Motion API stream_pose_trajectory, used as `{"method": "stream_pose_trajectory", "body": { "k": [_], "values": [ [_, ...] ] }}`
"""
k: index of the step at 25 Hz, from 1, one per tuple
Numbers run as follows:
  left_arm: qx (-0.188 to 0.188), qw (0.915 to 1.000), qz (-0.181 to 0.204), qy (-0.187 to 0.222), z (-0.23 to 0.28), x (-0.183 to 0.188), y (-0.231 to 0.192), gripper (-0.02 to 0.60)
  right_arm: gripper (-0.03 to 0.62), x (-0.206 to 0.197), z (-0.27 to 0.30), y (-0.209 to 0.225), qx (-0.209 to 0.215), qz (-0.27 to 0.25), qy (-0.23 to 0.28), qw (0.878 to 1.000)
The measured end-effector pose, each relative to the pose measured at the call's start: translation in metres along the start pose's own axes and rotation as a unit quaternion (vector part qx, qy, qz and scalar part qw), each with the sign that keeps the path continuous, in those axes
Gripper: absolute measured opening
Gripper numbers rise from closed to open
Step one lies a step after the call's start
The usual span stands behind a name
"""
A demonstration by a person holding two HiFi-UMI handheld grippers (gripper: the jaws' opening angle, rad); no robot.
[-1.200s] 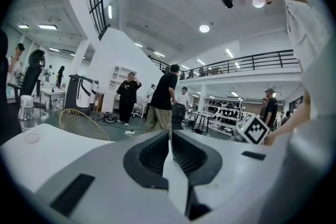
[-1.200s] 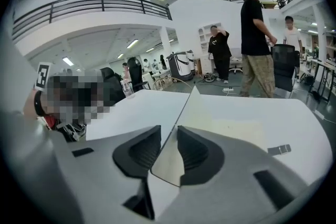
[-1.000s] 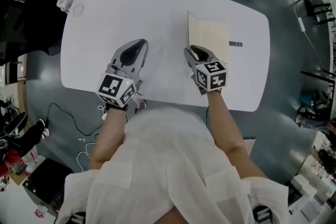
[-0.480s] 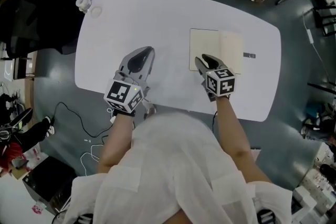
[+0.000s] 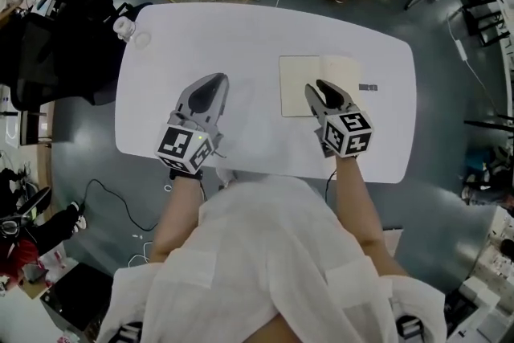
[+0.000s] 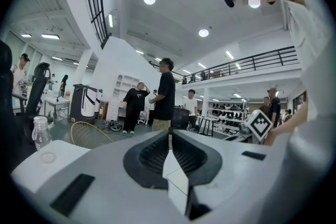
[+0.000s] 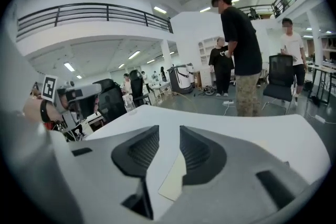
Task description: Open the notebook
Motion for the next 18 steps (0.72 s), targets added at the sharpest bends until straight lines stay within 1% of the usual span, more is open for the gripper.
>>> {"method": "stream_pose_trajectory", "body": {
  "k": [3,5,8,11,14,18],
  "values": [
    [-0.006,0.9999,0.008,0.011,0.003,0.015,-0.001,0.018,0.123,0.031,-0.025,0.006,-0.015,0.0,0.055,0.998],
    [-0.007,0.9997,0.014,0.017,0.005,0.026,-0.001,0.018,0.121,0.049,-0.044,0.012,-0.026,-0.001,0.092,0.995],
    [-0.01,0.9993,0.019,0.029,0.006,0.043,0.0,0.018,0.116,0.072,-0.076,0.018,-0.05,-0.017,0.134,0.99],
    [-0.02,0.9983,0.037,0.041,0.004,0.061,0.006,0.018,0.087,0.092,-0.111,0.022,-0.08,-0.044,0.174,0.98],
    [-0.03,0.9966,0.053,0.054,0.001,0.081,0.013,0.018,0.05,0.106,-0.143,0.021,-0.115,-0.081,0.201,0.969],
    [-0.029,0.9955,0.063,0.064,-0.001,0.11,0.021,0.018,0.012,0.116,-0.175,0.021,-0.142,-0.093,0.235,0.957]
  ]
}}
Point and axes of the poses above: the fingertips, and each gripper's own axes: z forward along the fingers, y to its right, x out of its top, the point moved 4 cm from there along -z, backward along the fingers, and after that the axes turned 6 degrees about x, right-handed, at the moved point
